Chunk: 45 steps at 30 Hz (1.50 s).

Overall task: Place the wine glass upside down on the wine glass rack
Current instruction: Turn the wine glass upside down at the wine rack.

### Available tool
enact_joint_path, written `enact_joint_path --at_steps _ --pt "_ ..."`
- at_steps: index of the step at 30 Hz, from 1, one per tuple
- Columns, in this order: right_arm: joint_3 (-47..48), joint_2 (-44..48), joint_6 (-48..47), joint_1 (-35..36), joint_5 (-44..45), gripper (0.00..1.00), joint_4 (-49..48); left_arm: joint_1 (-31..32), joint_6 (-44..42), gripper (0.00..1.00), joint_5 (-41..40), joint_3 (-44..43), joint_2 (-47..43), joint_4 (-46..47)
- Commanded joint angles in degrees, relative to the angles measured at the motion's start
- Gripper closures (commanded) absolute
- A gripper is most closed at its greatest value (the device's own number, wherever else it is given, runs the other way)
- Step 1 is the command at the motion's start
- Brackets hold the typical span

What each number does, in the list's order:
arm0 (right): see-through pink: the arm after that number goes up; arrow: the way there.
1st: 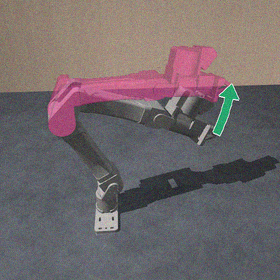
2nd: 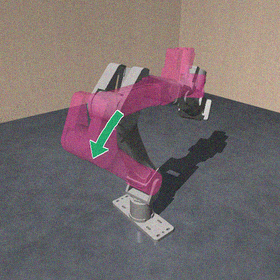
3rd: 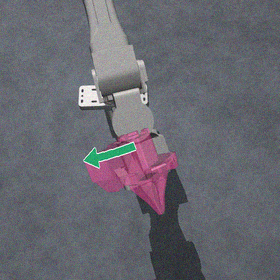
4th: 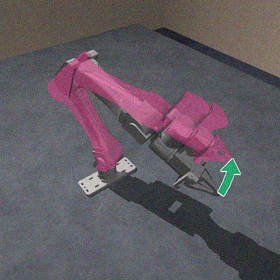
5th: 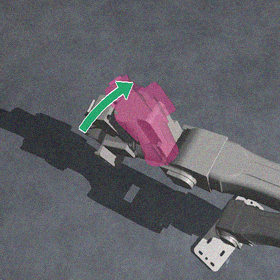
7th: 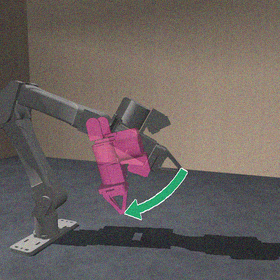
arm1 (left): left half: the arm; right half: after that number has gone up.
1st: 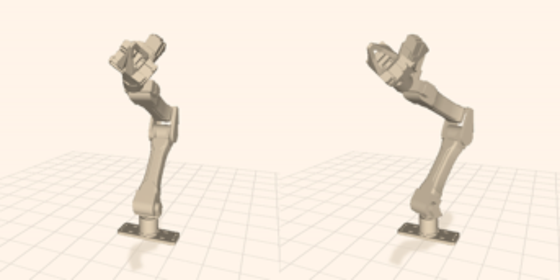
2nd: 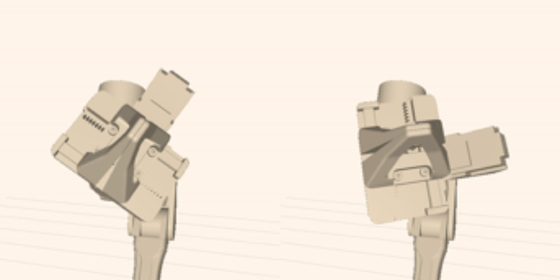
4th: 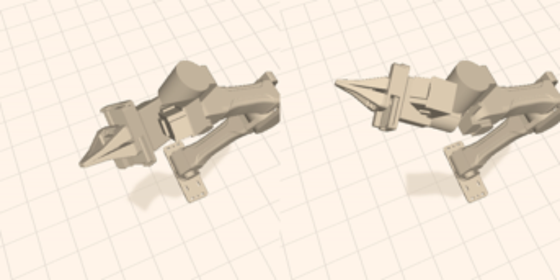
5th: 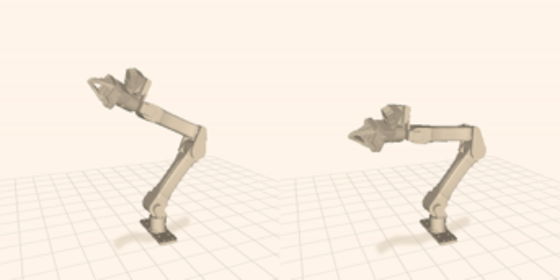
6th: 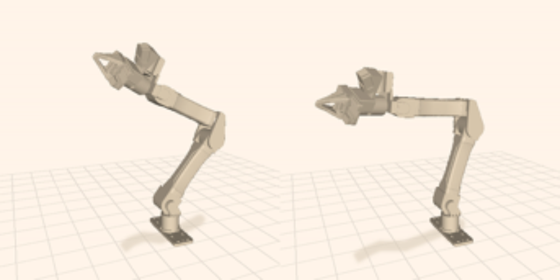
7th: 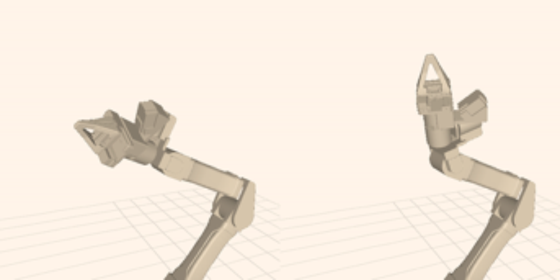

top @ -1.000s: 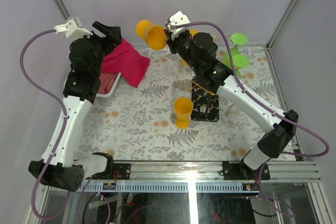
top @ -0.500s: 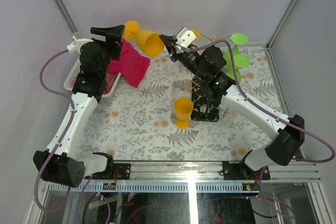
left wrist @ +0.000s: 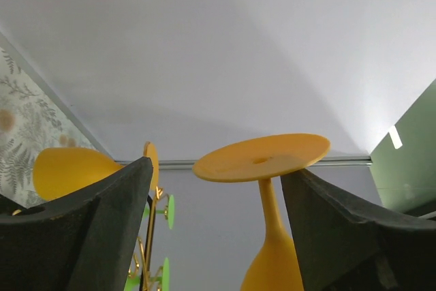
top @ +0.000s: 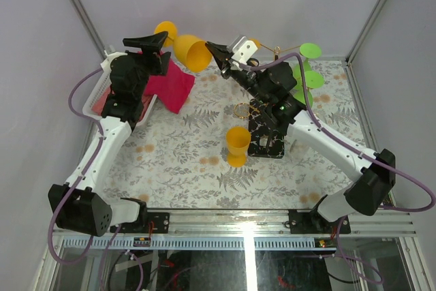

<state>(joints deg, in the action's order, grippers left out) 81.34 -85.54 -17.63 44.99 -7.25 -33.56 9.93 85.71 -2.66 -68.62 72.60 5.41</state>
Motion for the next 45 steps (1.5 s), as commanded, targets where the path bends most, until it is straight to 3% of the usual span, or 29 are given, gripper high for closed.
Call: enact_joint_path --at_steps 1,17,34,37,42,45 --pt "0.9 -0.3 1.2 0.1 -1.8 1.00 -5.1 -0.4 2.2 0.29 1.6 0.6 -0.2 6.6" --pt "0.6 -5.0 0.4 0.6 0.4 1.00 -9.0 0.1 3.2 0.63 3.4 1.1 1.0 8.9" --pt "0.9 -6.5 -1.8 1.9 -1.0 1.00 -9.9 0.8 3.7 0.78 4.2 1.3 3.1 11.5" --pt "0.5 -6.1 -1.6 1.9 -2.2 1.00 -9.4 0.9 3.2 0.82 4.3 1.3 3.5 12.8" --pt "-0.5 -4.8 -1.6 2.0 -3.4 1.00 -8.1 0.9 1.1 0.98 5.4 2.6 4.1 18.4" --pt "-1.6 -3.9 -1.9 1.9 -3.7 1.00 -7.1 0.9 -0.4 1.00 6.1 3.1 4.7 22.0"
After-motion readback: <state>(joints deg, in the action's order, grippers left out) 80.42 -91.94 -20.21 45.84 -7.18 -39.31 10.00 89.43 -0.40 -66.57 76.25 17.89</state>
